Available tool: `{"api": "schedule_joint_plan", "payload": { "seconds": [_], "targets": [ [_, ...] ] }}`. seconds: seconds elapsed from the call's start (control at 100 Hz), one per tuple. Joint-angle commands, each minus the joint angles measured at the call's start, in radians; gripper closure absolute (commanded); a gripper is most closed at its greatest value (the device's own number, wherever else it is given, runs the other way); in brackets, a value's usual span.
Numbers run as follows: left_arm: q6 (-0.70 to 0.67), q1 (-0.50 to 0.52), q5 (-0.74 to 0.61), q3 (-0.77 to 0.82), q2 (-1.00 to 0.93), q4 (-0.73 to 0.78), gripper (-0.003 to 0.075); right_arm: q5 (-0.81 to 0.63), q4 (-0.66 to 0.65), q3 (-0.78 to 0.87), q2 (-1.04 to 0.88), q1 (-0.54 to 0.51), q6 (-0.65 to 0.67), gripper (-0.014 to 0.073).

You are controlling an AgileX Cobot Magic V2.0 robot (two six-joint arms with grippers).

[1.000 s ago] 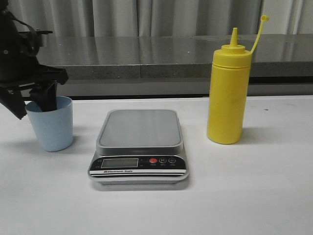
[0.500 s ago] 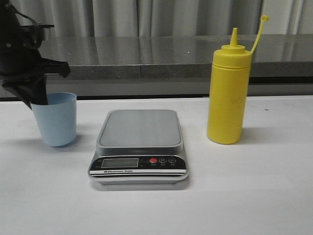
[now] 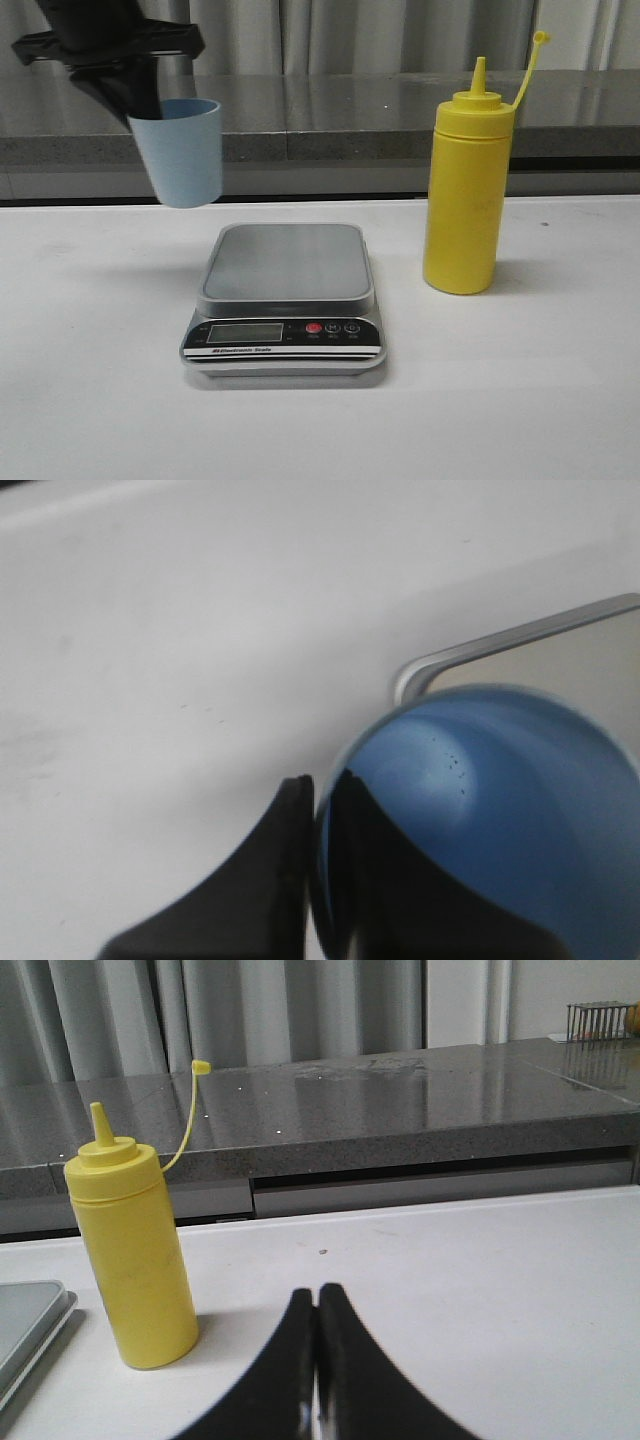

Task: Pour seasoning into cup on scale with both arms
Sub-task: 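Lift the blue cup with the left gripper and lower it onto the scale, then open the left gripper and raise it away from the cup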

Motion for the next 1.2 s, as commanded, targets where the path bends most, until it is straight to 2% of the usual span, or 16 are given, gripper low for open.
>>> {"api": "schedule_joint_plan", "payload": {
  "seconds": [0.0,0.3,0.59,0.63,0.69,0.85,0.93,1.08,1.14,1.19],
  "targets": [
    [0.030,-0.058,-0.019,-0.044,-0.054,-0.012,0.0741,-0.086,-0.009,-0.017,-0.021,-0.006,-0.008,0.0652],
    [0.054,-0.179,-0.051,-0.044,0.001,-0.012,0.0741,-0.086,-0.009,-0.017,-0.021,-0.006,-0.008,0.0652],
    [0.063,-0.207,-0.060,-0.044,0.058,-0.046,0.0732,-0.086,-0.009,-0.017,-0.021,-0.006,-0.008,0.0652],
    [0.063,-0.207,-0.060,-0.044,0.060,-0.046,0.0713,-0.086,-0.009,-0.017,-0.021,-0.006,-0.008,0.0652],
    [0.063,-0.207,-0.060,-0.044,0.060,-0.046,0.0644,-0.086,-0.009,-0.017,-0.021,-0.006,-0.008,0.0652],
    [0.061,-0.207,-0.060,-0.062,0.060,-0.046,0.0374,-0.086,-0.009,-0.017,-0.021,-0.006,-0.008,0.0652],
    [0.059,-0.207,-0.050,-0.082,0.057,-0.047,0.0322,-0.086,-0.009,-0.017,-0.021,-0.006,-0.008,0.0652],
    [0.059,-0.207,-0.042,-0.096,0.031,-0.047,0.0335,-0.086,-0.009,-0.017,-0.021,-0.006,-0.008,0.0652],
    [0.059,-0.207,-0.044,-0.096,0.012,-0.049,0.0374,-0.086,-0.009,-0.017,-0.021,-0.006,-0.008,0.0652],
    [0.059,-0.207,-0.044,-0.096,-0.007,-0.048,0.0436,-0.086,-0.009,-0.017,-0.021,-0.006,-0.008,0.0652]
  ]
}}
